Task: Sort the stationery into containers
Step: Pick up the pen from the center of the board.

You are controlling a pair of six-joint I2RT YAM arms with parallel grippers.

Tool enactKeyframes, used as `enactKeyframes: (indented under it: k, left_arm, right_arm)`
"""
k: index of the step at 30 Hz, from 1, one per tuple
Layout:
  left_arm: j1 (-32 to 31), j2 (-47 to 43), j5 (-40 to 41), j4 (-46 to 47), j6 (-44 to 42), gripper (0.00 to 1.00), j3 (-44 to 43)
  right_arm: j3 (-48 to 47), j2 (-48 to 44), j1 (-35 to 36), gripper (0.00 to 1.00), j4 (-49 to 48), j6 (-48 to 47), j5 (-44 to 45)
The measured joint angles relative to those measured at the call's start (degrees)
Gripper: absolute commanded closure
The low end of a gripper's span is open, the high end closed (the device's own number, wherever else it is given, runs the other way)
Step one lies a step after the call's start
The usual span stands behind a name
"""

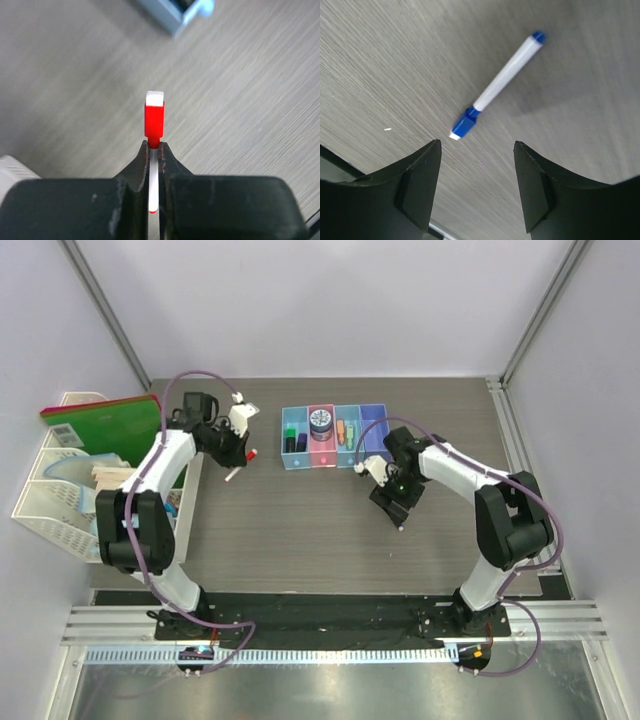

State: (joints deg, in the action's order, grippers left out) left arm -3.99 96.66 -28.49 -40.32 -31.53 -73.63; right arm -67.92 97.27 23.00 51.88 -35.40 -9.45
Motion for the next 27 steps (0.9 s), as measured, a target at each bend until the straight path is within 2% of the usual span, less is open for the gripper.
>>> enactKeyframes:
  k: [7,12,15,16,18,19,20,27]
  left_arm:
    - [-0.02,-3.72,-2.75,0.76,4.61,1.0,-6.75]
    - [0.0,-3.72,-3.21,0.98,6.47,1.0,-8.15]
    - [-0.02,-3.63,-3.54,0.94,7.43,1.0,-8.44]
    - [0.0,-3.63,-3.67,0.92,7.61,1.0,-8.59]
    - [-0.02,-3.63,-3.8,0.96,8.15,1.0,-8.96]
    - [-0.02,-3.61,-3.87,0.98,8.5,1.0,-9.22]
    - [-0.02,-3.61,-3.96,0.96,8.7,1.0,-9.51]
    - [-0.59,-1.6,-5.2,0.9,12.94,1.0,-16.35]
  right_arm:
    - [4.09,1.16,2.16,0.38,-1.9,3.52,-0.37]
    - [5.6,1.36,3.78,0.43,-4.57,4.94,-0.48]
    - [6.62,2.36,4.48,0.53,-6.21,5.79,0.37]
    - [6.62,2.38,4.63,0.66,-6.43,6.03,0.81]
    - [6.64,2.54,4.7,0.81,-7.26,6.54,2.19]
    - [6.62,2.78,4.72,0.95,-7.65,6.97,2.89]
    - [6.54,2.93,4.81,0.99,-7.96,7.21,3.61]
    - [7.78,1.68,7.06,0.99,-9.68,8.22,10.51]
